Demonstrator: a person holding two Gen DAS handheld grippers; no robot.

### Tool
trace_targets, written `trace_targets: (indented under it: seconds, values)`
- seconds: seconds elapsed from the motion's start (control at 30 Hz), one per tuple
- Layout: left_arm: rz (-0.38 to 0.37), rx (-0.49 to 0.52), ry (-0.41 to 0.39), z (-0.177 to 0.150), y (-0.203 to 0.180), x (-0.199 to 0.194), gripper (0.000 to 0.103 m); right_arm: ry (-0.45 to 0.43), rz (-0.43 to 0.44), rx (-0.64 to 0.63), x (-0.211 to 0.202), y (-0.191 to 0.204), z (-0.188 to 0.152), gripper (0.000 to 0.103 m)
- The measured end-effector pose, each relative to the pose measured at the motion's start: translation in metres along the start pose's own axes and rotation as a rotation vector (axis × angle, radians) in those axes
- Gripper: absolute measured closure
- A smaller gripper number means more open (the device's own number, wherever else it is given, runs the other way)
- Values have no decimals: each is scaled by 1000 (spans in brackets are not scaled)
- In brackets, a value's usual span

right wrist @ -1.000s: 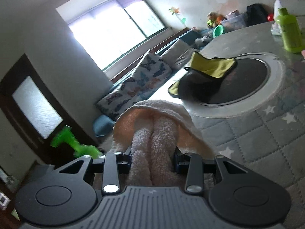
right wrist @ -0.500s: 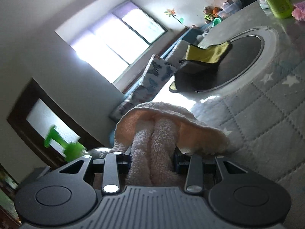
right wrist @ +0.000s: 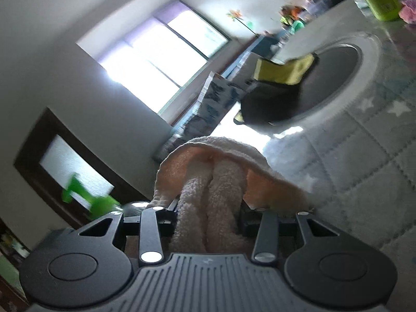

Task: Clean container
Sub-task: 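Wipe the bottle's body with the towel in the right gripper while the left gripper holds it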

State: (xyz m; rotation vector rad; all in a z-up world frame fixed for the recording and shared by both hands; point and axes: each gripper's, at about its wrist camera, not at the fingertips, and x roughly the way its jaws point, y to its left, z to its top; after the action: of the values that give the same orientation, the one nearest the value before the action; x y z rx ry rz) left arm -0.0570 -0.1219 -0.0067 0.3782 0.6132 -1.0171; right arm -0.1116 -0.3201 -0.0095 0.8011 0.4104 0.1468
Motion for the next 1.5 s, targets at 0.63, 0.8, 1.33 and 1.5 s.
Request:
trace_targets:
  seconds: [0.63, 0.8, 1.33, 1.5]
  values:
    - [0, 0, -1, 0, 0, -1, 0, 25, -20, 20, 6, -6, -1, 62]
    - [0, 0, -1, 0, 0, -1, 0, 25, -19, 20, 6, -7, 0, 62]
    - [0, 0, -1, 0, 0, -1, 0, 25, -20, 21, 6, -7, -1, 62]
    - [0, 0, -1, 0, 0, -1, 0, 24, -20, 21, 6, -6, -2, 62]
